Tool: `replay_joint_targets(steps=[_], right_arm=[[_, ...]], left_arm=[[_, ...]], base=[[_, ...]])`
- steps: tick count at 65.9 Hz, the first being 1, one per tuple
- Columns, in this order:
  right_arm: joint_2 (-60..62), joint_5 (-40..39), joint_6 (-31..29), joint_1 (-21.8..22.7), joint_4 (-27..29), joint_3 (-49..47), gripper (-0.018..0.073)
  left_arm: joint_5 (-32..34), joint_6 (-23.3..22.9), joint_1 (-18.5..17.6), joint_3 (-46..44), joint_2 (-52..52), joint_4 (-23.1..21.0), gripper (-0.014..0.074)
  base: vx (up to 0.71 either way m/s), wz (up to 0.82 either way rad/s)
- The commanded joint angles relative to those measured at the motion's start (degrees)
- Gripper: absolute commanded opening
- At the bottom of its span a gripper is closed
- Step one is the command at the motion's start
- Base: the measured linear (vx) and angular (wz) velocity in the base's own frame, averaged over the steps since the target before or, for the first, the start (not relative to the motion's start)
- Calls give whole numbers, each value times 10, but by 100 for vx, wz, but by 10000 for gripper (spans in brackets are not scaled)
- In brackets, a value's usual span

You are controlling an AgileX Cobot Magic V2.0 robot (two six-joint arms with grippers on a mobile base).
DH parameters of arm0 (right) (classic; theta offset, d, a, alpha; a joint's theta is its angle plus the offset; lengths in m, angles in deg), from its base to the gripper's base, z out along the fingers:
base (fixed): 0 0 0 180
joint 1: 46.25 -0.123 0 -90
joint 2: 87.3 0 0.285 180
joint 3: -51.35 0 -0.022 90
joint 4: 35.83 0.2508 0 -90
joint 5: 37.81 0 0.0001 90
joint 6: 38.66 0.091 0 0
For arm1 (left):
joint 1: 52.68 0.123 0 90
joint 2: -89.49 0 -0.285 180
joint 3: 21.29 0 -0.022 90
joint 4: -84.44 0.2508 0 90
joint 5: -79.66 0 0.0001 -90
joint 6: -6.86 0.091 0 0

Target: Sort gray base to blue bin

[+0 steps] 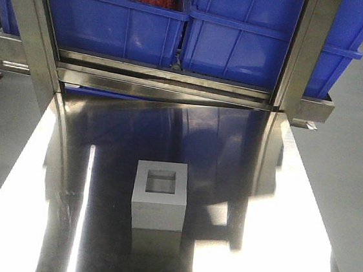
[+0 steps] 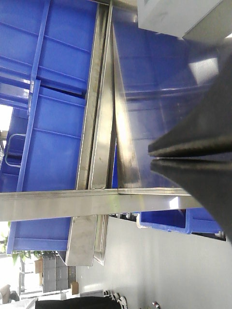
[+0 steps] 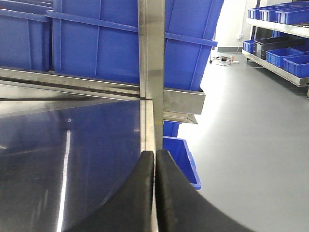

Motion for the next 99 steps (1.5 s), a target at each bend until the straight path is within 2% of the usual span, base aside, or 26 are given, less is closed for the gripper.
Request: replay_joint_targets(steps=[1, 26, 32, 39, 49, 53, 58, 65, 81, 99], right_arm=[[7, -43, -4, 2, -3, 9, -9], [7, -43, -4, 2, -3, 9, -9], [7, -43, -4, 2, -3, 9, -9], [7, -43, -4, 2, -3, 9, -9], [7, -43, -4, 2, -3, 9, -9], [7, -43, -4, 2, -3, 9, -9], [7, -43, -4, 2, -3, 9, -9], [7, -43, -4, 2, -3, 9, -9], [7, -43, -4, 2, -3, 9, -9], [7, -43, -4, 2, -3, 9, -9]], left_arm=[[47, -3, -2, 16, 9, -1, -6], [48, -3, -2, 16, 9, -1, -6], [66, -2, -2, 16, 9, -1, -6], [116, -2, -2, 16, 9, -1, -6], [222, -2, -2, 4, 9, -1, -6], [241, -2, -2, -10, 8, -1, -6], [228, -2, -2, -41, 4, -1, -6], [169, 15, -2, -103, -22, -1, -6], [52, 22, -2, -239, -157, -1, -6], [-19, 22, -2, -303, -280, -1, -6]], base=[[0, 0], [0, 0], [0, 0], [0, 0], [0, 0], [0, 0], [0, 0], [0, 0], [0, 0], [0, 0]])
